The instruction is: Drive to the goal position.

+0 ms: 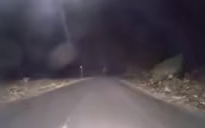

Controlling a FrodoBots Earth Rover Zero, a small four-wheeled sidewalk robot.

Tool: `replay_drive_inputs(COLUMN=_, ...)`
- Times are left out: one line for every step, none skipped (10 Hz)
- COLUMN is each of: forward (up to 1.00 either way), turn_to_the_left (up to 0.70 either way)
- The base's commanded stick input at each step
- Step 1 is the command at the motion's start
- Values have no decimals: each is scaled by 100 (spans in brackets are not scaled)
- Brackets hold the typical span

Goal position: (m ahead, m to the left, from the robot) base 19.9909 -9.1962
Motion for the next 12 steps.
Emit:
replay_drive_inputs(forward=100, turn_to_the_left=-3)
replay_drive_inputs(forward=100, turn_to_the_left=-3)
replay_drive_inputs(forward=100, turn_to_the_left=-2)
replay_drive_inputs(forward=100, turn_to_the_left=-1)
replay_drive_inputs(forward=100, turn_to_the_left=0)
replay_drive_inputs(forward=100, turn_to_the_left=-1)
replay_drive_inputs(forward=100, turn_to_the_left=-3)
replay_drive_inputs(forward=100, turn_to_the_left=-3)
replay_drive_inputs(forward=100, turn_to_the_left=-4)
replay_drive_inputs(forward=100, turn_to_the_left=-3)
replay_drive_inputs(forward=100, turn_to_the_left=-3)
replay_drive_inputs(forward=100, turn_to_the_left=-3)
